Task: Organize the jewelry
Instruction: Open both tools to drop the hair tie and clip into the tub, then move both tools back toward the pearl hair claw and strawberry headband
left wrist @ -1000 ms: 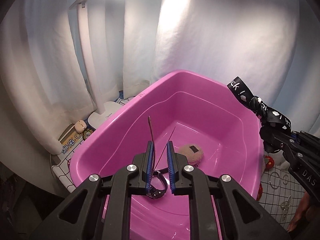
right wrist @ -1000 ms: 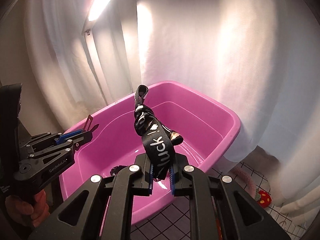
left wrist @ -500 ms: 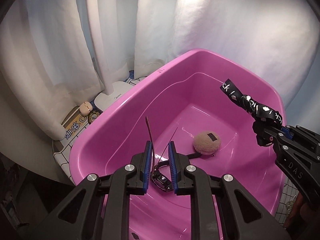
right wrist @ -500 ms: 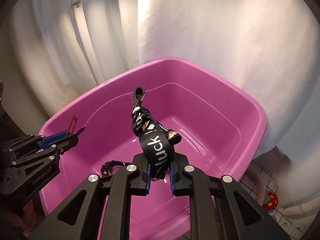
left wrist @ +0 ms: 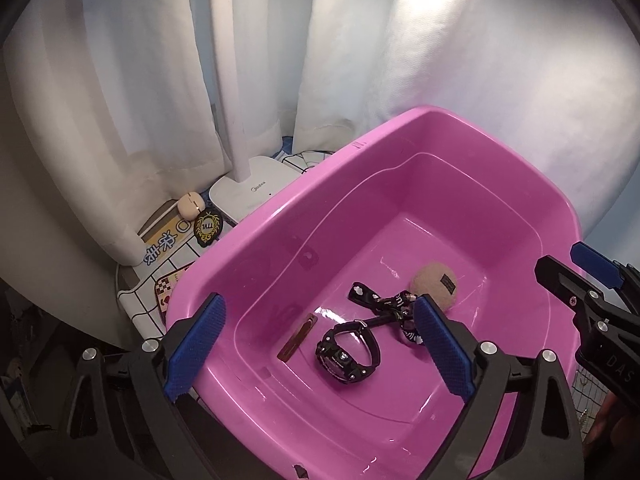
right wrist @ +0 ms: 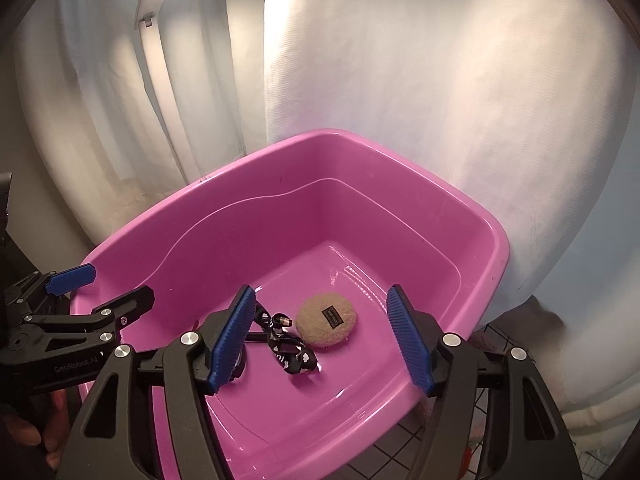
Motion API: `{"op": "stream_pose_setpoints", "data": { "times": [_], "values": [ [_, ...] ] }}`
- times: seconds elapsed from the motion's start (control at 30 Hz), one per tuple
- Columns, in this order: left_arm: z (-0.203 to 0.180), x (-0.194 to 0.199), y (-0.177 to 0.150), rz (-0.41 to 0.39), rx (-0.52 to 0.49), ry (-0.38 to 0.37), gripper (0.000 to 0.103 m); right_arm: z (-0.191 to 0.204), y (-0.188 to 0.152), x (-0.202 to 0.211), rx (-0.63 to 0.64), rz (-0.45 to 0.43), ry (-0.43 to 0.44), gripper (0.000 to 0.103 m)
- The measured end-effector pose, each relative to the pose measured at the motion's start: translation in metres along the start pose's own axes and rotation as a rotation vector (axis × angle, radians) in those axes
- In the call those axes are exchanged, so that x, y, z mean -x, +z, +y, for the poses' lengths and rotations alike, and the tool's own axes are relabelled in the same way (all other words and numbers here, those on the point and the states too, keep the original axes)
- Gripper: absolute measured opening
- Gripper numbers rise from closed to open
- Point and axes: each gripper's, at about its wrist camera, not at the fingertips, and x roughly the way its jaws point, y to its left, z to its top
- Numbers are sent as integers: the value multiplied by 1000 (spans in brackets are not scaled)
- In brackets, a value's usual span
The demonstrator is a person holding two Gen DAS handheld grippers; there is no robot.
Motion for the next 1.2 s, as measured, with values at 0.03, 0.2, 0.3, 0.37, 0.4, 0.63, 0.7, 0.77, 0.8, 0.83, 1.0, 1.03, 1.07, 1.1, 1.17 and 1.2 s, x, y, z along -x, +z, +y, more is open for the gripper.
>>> {"op": "stream_pose_setpoints", "data": {
  "times": [0.03, 0.2, 0.3, 0.37, 0.4, 0.63, 0.7, 0.77, 0.8, 0.83, 1.0, 1.03, 1.07, 1.1, 1.17, 1.2],
  "values": [
    [1, 1, 0, -2, 4, 0, 94, -1, -1, 2, -7, -3, 1, 65],
    [-2, 12, -2, -31, -3, 13, 96, -4, -8, 13, -39, -22, 17, 65],
    [-6, 22, -4, -64, -11, -14, 97, -6, -16, 24, -59, -42, 31, 65],
    [-12, 31, -7, -87, -33, -21, 97, -9, -24, 34, -76, -60, 35, 65],
    [-16, 34, -8, -96, -44, -23, 97, -11, -29, 39, -86, -68, 37, 65],
    [-55, 59, -16, -138, -102, -135, 97, -46, -74, 82, -186, -112, 2, 66],
    [-73, 66, -21, -144, -126, -181, 97, -61, -93, 96, -219, -115, -31, 66],
    [-92, 73, -26, -148, -156, -234, 97, -75, -113, 109, -245, -114, -79, 66],
    [-103, 76, -29, -149, -176, -259, 97, -83, -124, 116, -264, -112, -104, 66],
    [-114, 79, -33, -148, -199, -280, 97, -93, -135, 123, -289, -108, -124, 66],
    [-167, 85, -58, -136, -308, -370, 97, -144, -195, 154, -428, -72, -236, 66],
    [-177, 84, -63, -128, -326, -384, 97, -153, -207, 159, -458, -64, -255, 66],
    [-187, 83, -69, -117, -344, -397, 97, -162, -220, 165, -485, -57, -275, 66],
    [-197, 81, -74, -105, -360, -406, 97, -171, -231, 169, -513, -48, -293, 66],
    [-213, 74, -86, -78, -391, -422, 97, -187, -253, 177, -568, -31, -319, 66],
    [-221, 70, -92, -67, -404, -428, 97, -193, -263, 180, -593, -23, -329, 66]
  ]
}}
